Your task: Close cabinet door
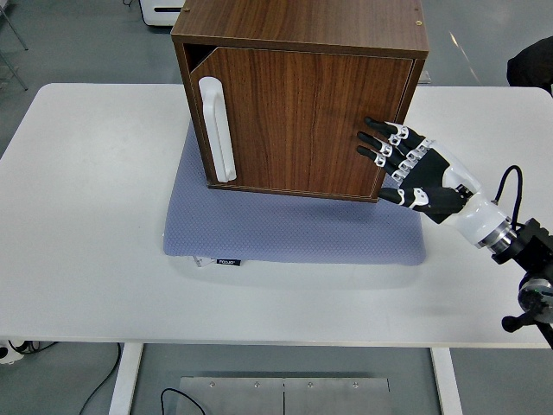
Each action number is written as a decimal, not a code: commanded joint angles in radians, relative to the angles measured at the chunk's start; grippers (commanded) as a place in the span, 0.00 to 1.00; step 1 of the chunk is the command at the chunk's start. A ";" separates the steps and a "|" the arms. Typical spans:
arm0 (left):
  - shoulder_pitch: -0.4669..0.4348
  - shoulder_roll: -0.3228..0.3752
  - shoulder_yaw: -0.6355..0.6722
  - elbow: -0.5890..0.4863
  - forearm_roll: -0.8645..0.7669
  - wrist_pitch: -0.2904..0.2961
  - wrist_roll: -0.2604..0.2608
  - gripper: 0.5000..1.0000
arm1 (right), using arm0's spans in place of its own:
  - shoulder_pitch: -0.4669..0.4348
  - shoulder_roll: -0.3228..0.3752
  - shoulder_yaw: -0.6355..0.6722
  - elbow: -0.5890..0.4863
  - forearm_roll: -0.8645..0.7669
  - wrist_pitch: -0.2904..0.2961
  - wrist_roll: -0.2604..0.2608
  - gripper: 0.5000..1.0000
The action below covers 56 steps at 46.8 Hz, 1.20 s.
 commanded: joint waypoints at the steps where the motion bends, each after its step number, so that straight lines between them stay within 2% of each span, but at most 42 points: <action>1: 0.001 0.000 0.000 0.000 0.000 0.000 0.000 1.00 | -0.023 -0.018 0.006 0.022 -0.001 0.006 0.009 1.00; 11: 0.001 0.000 0.000 0.000 0.000 0.000 0.000 1.00 | -0.078 -0.045 0.017 0.055 -0.003 0.023 0.035 1.00; 36: 0.001 0.000 0.000 0.000 0.000 0.000 0.000 1.00 | -0.232 -0.047 0.244 0.033 -0.001 0.022 0.044 1.00; 42: 0.001 0.000 0.000 0.000 0.000 0.000 0.000 1.00 | -0.259 -0.041 0.288 0.023 0.000 0.012 0.053 1.00; 48: 0.001 0.000 0.000 0.000 0.000 0.000 0.000 1.00 | -0.282 -0.030 0.337 0.003 0.006 0.006 0.086 1.00; 56: 0.001 0.000 0.000 0.000 0.000 0.000 0.000 1.00 | -0.290 -0.019 0.350 -0.020 0.058 -0.028 0.098 1.00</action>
